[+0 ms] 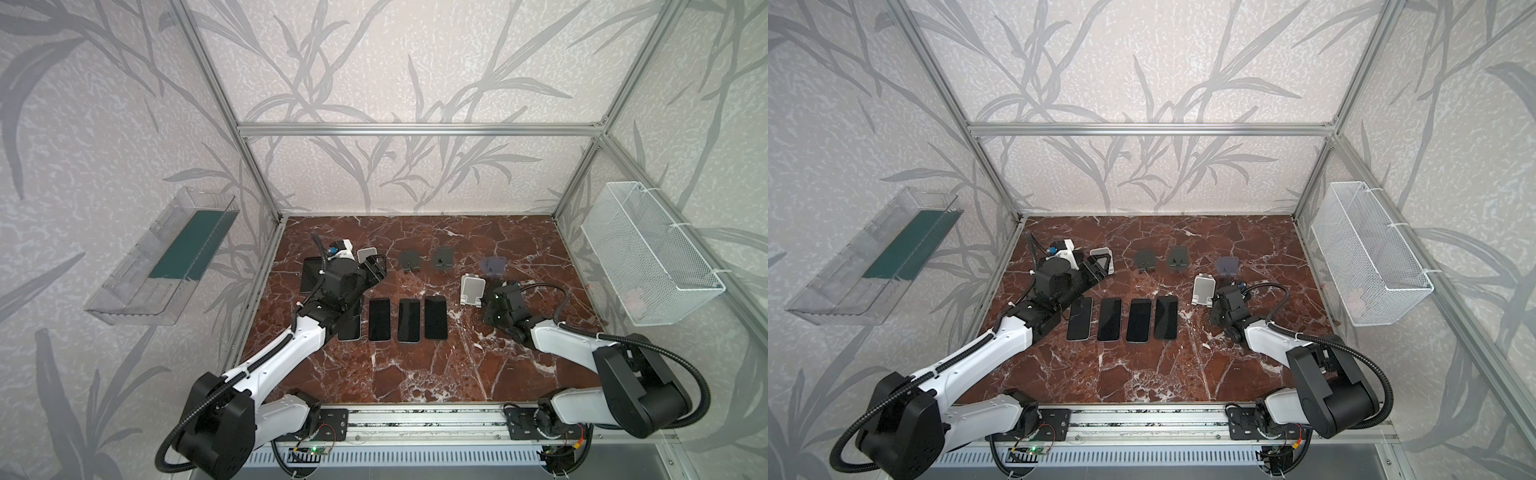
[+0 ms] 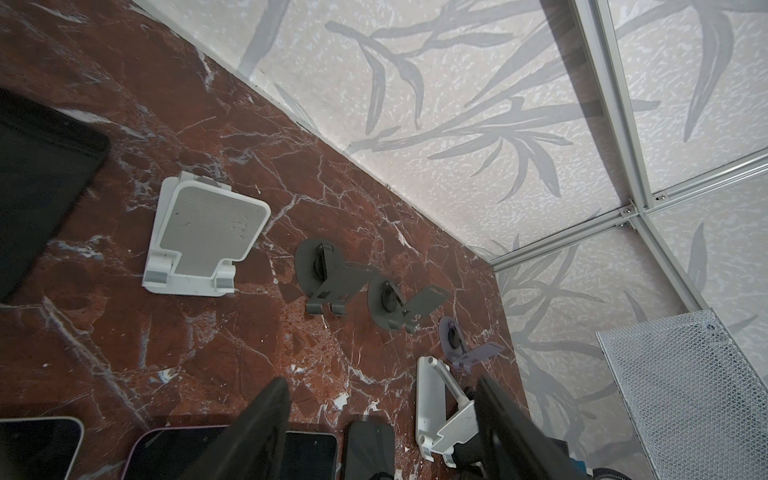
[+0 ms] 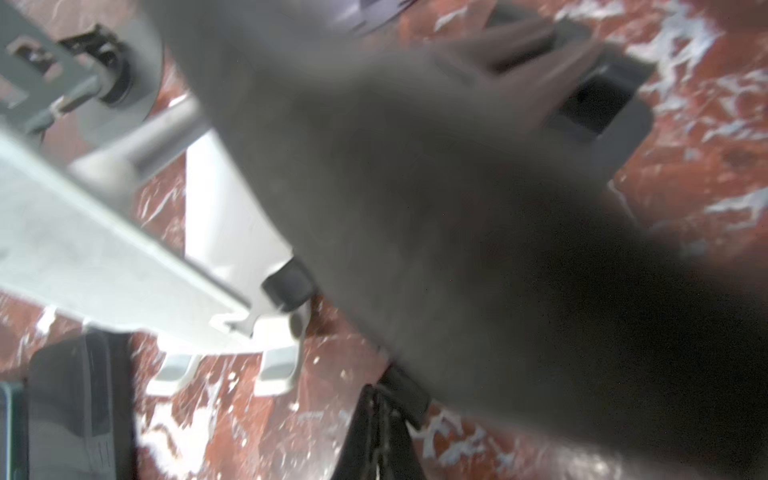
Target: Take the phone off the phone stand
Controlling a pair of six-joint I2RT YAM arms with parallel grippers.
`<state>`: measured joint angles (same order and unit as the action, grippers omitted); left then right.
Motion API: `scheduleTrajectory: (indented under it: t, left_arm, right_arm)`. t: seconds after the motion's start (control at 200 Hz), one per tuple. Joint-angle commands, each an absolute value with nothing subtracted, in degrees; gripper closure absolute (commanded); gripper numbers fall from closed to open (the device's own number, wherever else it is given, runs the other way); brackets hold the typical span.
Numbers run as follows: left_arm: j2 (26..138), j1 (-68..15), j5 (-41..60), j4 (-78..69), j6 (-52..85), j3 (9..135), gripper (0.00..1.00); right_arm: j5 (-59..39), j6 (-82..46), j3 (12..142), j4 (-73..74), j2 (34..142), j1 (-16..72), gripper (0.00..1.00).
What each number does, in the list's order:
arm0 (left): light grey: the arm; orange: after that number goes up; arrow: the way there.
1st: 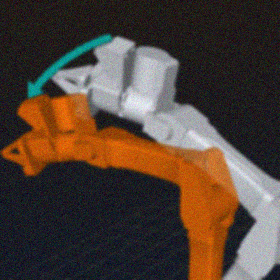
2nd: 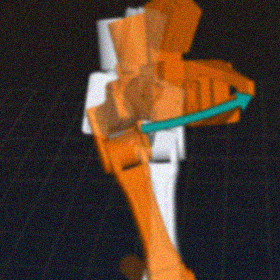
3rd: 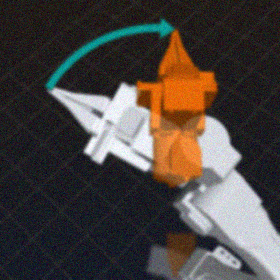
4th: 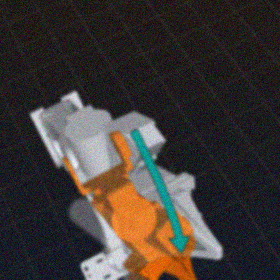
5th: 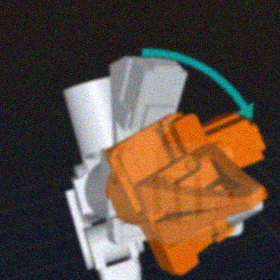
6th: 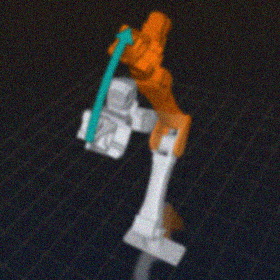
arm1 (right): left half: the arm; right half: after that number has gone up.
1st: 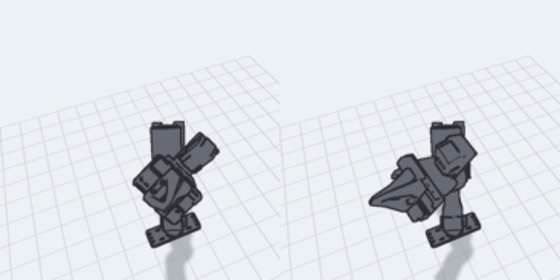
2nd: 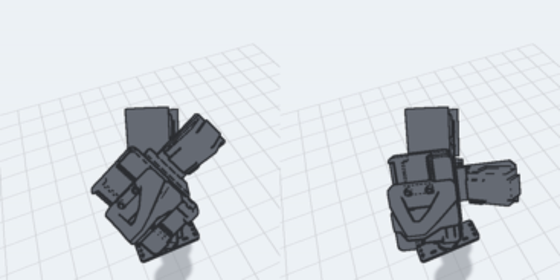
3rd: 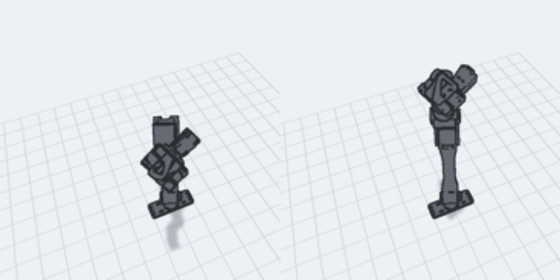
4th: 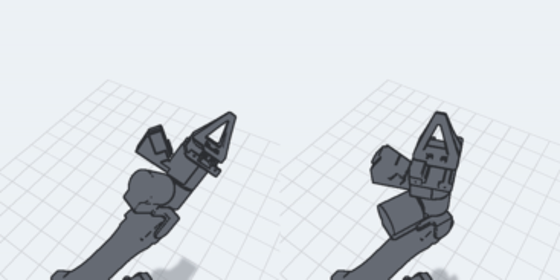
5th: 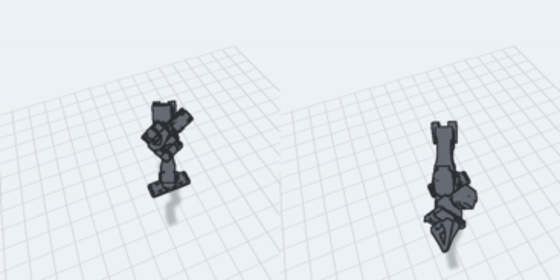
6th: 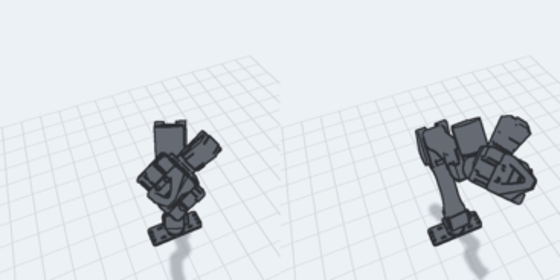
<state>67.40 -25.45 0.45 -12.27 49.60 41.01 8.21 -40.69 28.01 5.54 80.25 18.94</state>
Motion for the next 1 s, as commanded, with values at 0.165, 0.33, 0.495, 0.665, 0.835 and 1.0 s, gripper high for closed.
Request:
scheduleTrajectory:
  t: [0.165, 0.33, 0.495, 0.665, 0.835, 1.0]
  left_arm:
    - [66.7, -25.7, -0.5, -12.5, 48.9, 41.8, 0.29]
    - [66.5, -25.7, -0.6, -12.6, 48.8, 41.9, 0.29]
    - [66.0, -25.7, -2.0, -12.6, 47.2, 41.7, 0.29]
    - [65.3, -25.4, -3.9, -12.3, 45.5, 41.6, 0.29]
    - [63.8, -25.3, -5.4, -11.9, 42.9, 41.9, 0.29]
    - [61.1, -25.2, -6.9, -11.0, 37.8, 43.4, 0.27]
  right_arm:
    - [6.5, -41.2, 32.7, 9.9, 87.6, 14.1, 0.93]
    - [6.9, -41.6, 37.4, 6.2, 89.0, 12.0, 0.93]
    - [6.4, -41.2, 40.9, 3.9, 92.1, 8.0, 0.92]
    - [0.5, -38.8, 43.0, 2.8, 92.9, 6.9, 0.9]
    - [-3.5, -38.6, 41.8, 0.8, 85.0, 6.9, 0.82]
    - [-6.0, -39.4, 38.5, -2.9, 66.9, 6.9, 0.7]
